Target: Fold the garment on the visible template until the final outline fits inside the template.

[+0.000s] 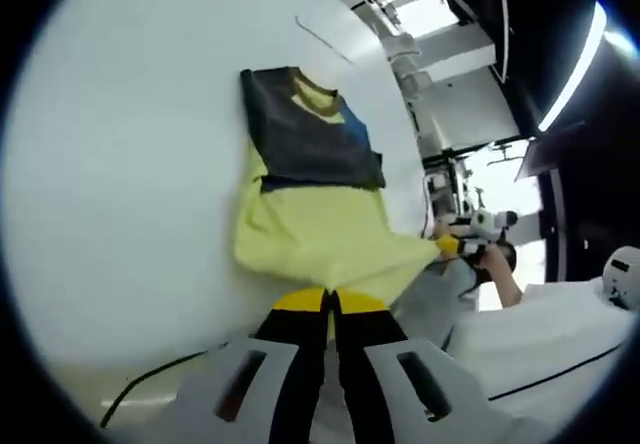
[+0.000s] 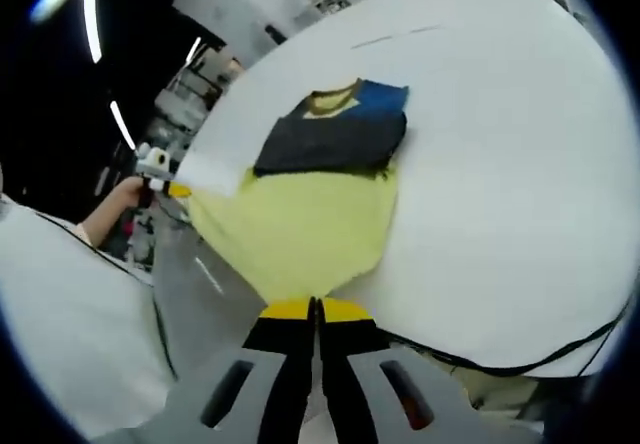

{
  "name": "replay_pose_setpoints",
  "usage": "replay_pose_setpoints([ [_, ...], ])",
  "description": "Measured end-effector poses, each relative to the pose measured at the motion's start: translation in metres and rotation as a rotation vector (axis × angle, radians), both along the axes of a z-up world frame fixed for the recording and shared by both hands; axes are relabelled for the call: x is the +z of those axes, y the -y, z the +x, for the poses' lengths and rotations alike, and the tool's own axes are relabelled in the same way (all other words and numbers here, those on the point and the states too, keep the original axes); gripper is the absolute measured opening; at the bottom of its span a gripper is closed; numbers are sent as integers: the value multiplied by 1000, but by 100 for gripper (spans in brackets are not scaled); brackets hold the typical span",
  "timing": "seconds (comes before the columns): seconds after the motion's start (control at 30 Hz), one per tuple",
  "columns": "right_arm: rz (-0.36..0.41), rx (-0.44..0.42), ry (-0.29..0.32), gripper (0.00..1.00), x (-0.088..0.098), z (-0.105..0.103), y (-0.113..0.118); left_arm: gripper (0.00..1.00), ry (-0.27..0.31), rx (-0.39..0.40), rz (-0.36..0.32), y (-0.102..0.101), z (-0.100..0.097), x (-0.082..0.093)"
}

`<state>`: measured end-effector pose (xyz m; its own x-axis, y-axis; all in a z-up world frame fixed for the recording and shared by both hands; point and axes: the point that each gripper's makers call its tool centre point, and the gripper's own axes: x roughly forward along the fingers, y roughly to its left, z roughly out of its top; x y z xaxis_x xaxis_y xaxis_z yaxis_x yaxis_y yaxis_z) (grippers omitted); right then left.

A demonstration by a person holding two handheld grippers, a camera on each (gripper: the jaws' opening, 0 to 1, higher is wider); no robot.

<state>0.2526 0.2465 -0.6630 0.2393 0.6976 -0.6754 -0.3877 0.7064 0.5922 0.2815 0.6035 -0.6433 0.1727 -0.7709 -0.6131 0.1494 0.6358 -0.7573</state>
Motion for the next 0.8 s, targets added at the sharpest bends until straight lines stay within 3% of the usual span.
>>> replay_pose_setpoints([
  [0.1,-14,12,17,2,3,12,1,0,15,19,-29,1,11,4],
  [0.8,-7,12,82,2,24,68,-3,0,55,30,-49,4,71,12],
])
